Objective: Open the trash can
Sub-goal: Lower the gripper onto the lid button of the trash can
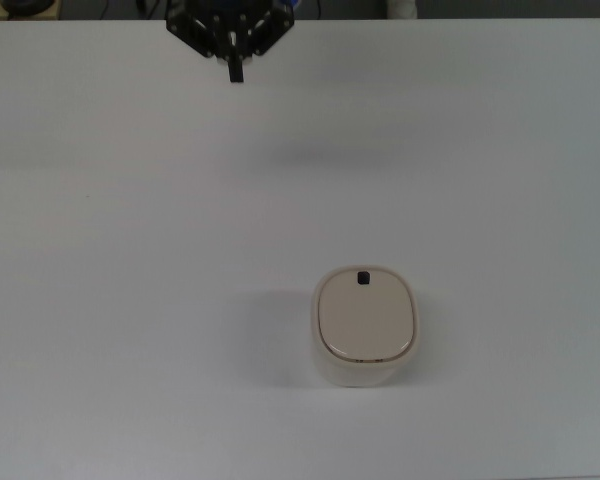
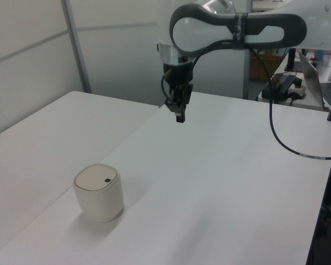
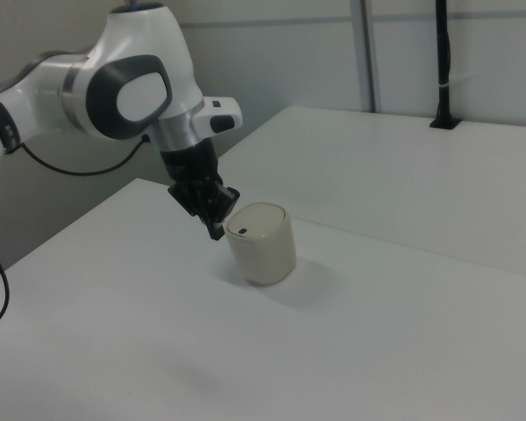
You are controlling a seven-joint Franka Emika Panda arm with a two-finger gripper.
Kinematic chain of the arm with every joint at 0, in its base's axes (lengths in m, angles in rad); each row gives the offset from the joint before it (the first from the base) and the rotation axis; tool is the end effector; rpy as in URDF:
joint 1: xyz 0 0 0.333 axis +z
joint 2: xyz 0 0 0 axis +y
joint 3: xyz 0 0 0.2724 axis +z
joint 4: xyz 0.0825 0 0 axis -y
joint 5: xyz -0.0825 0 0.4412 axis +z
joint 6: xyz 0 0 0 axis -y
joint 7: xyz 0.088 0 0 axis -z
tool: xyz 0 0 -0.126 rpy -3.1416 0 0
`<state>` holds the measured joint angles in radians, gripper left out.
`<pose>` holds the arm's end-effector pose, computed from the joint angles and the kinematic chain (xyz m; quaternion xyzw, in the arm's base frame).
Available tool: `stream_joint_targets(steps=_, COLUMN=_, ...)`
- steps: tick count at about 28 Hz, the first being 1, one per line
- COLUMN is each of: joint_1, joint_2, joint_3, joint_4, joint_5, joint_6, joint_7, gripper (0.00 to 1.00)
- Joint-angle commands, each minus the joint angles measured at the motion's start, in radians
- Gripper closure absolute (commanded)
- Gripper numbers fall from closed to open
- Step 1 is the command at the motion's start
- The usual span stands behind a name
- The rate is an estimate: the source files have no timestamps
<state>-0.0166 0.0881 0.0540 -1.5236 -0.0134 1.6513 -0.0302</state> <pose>0.6429 0.0214 0.5391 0.9992 0.0340 0.0199 0.0042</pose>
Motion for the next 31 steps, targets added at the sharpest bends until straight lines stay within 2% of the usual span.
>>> stream_joint_targets(steps=1, joint_1=0.023, joint_2=0.041, joint_3=0.001, joint_4=-0.01, joint_5=0.024, joint_6=0.09, joint_7=0.015, gripper=1.0)
stream_joint_targets(steps=13, joint_1=0.116, joint_2=0.167, joint_3=0.001, joint_4=-0.01, joint_5=0.021, joint_6=0.324, joint_7=0.023, gripper=1.0)
stream_joint_targets(steps=31, joint_1=0.13, joint_2=0.318, joint_3=0.024, joint_4=-0.01, joint_5=0.02, joint_6=0.715, joint_7=0.145, gripper=1.0)
